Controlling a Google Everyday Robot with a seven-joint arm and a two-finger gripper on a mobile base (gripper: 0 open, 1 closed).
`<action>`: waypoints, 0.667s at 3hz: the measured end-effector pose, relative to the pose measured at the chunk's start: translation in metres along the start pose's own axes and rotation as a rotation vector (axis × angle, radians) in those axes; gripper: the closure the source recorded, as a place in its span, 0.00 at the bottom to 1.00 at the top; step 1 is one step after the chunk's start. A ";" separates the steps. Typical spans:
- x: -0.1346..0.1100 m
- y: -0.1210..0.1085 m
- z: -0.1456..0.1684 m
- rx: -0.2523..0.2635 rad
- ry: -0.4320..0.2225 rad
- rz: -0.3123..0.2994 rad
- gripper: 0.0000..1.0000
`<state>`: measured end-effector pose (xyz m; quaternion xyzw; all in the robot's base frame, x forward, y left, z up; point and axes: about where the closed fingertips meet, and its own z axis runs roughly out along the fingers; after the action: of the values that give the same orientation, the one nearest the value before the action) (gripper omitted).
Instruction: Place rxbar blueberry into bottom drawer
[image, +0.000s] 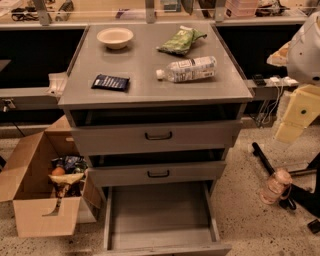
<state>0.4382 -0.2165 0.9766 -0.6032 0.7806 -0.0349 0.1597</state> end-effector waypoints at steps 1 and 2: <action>0.000 0.000 0.000 0.000 0.000 0.000 0.00; -0.038 -0.039 0.013 0.031 -0.091 -0.039 0.00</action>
Offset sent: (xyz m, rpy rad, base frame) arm 0.1361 0.0764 0.0144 0.1896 -0.1539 0.1494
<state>0.4867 -0.1891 0.9818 -0.6167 0.7602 -0.0226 0.2033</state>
